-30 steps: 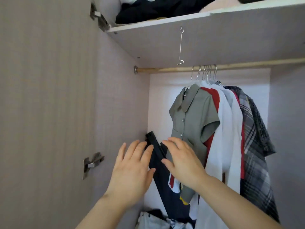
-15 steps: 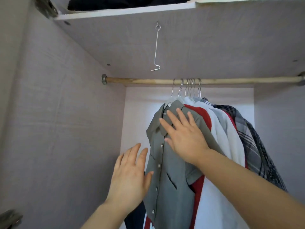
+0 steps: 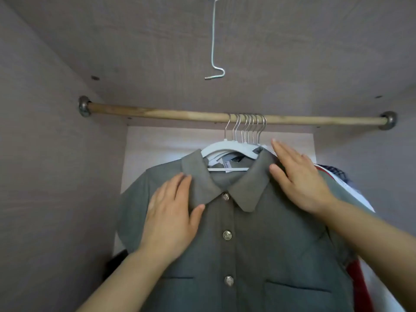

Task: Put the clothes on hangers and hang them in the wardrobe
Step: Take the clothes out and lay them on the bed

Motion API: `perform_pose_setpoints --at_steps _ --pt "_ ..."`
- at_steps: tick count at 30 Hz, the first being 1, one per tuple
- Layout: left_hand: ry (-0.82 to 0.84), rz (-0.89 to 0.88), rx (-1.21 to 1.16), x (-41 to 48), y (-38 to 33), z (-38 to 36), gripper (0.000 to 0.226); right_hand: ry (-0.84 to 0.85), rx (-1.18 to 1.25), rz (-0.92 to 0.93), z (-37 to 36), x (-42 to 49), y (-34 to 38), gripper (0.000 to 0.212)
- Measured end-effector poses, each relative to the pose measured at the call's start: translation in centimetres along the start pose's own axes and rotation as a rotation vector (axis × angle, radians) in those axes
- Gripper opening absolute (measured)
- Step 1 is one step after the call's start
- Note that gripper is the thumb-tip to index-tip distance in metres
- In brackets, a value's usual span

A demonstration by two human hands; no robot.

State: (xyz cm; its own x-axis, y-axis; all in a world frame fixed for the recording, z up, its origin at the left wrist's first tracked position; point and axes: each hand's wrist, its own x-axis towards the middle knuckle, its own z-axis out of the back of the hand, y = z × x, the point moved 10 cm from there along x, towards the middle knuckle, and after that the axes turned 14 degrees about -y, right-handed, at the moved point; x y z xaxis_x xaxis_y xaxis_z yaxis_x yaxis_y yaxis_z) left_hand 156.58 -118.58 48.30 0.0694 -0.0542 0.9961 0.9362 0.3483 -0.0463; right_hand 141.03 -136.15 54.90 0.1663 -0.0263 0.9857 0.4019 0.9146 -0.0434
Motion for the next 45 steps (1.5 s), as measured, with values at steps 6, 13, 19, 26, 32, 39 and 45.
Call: perform_pose_setpoints --at_steps 6,13,19,26,32,39,45 --pt "-0.126 -0.006 -0.088 6.5 0.7 -1.3 0.055 -0.088 -0.023 0.034 -2.9 4.3 4.8 0.045" --pt "0.029 0.005 -0.023 9.7 2.7 -6.2 0.054 -0.241 -0.139 0.042 -3.5 4.3 4.3 0.036" --pt "0.054 0.049 -0.092 9.9 3.6 -6.8 0.041 -0.251 -0.179 0.065 -3.2 5.3 4.8 0.030" --pt "-0.067 0.091 -0.142 11.7 4.0 -3.0 0.041 -0.303 -0.129 0.095 -0.9 7.7 7.3 0.030" --pt "-0.098 0.115 -0.152 8.3 3.9 0.4 0.044 -0.352 -0.032 0.165 1.3 4.6 9.7 0.027" --pt "-0.108 0.187 -0.056 -0.5 2.8 6.6 0.044 -0.397 0.086 0.291 5.1 -2.7 13.2 0.029" --pt "-0.071 0.233 0.082 -8.8 -1.4 13.8 0.042 -0.283 0.338 0.191 8.2 -10.8 13.4 0.030"
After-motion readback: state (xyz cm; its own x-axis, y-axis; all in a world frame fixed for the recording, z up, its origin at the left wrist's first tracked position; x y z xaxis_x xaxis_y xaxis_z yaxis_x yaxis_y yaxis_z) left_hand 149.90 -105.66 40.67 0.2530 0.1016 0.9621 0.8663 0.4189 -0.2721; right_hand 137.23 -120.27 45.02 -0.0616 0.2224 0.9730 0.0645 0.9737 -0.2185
